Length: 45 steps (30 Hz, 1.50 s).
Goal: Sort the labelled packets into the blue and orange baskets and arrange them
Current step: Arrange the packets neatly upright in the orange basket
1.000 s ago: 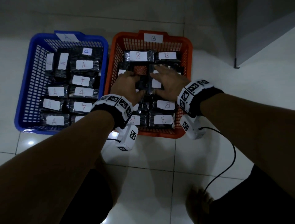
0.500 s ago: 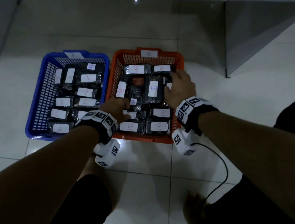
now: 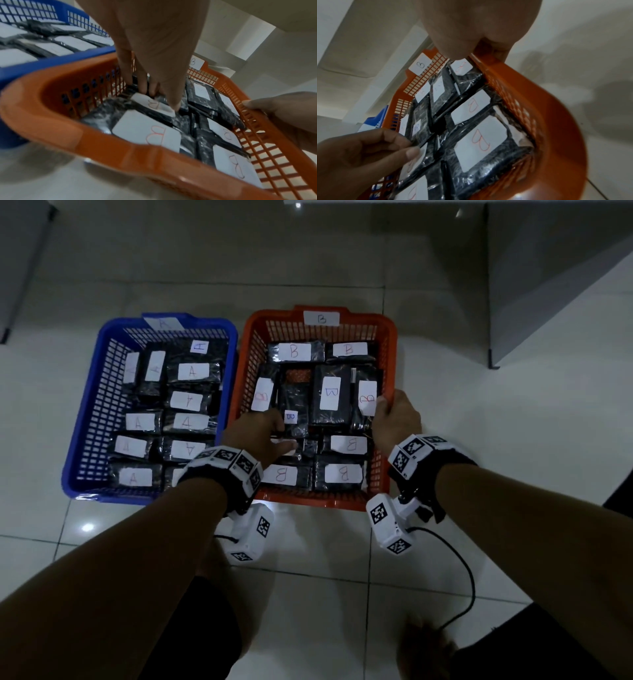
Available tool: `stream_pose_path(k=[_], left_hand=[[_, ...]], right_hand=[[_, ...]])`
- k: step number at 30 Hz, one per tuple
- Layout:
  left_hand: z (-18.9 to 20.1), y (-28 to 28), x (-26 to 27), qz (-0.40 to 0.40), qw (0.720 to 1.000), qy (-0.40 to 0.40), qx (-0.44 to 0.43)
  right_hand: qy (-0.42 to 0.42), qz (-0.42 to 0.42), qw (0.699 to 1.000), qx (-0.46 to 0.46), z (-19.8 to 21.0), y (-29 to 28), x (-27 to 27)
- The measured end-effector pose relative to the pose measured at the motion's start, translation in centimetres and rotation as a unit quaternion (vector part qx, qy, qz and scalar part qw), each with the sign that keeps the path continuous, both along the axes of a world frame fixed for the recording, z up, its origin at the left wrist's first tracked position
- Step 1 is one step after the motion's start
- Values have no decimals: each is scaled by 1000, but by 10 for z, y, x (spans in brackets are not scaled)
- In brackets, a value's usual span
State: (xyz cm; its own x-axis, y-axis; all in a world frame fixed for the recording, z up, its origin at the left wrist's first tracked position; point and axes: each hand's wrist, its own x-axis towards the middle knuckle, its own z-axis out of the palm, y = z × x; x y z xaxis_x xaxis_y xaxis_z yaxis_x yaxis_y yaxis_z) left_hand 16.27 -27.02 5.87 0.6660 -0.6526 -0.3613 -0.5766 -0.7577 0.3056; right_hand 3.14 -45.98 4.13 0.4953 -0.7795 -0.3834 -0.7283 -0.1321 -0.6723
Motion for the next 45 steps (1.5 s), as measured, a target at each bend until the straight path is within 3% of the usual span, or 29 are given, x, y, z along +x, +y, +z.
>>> stream_pose_path(k=[8, 15, 26, 34, 37, 41, 45], left_hand=[[-3, -12, -4, 22, 1000, -17, -14], [-8, -28, 2, 100, 994, -14, -30], [3, -22, 4, 64, 996, -38, -41], [37, 23, 39, 27, 996, -83, -18], [27, 37, 50, 76, 992, -100, -1], [1, 34, 53, 168, 984, -51, 27], [-7, 30, 54, 198, 979, -29, -21]], right_hand=[[-14, 13, 1000, -2, 2, -1, -3], [-24, 8, 1000, 11, -2, -1, -4], [-40, -16, 999, 6, 5, -6, 0], [-48, 29, 986, -160, 16, 0, 25], [-39, 49, 973, -222, 15, 12, 29], [62, -57, 988, -128, 1, 25, 15], [61, -70, 995, -41, -4, 40, 9]])
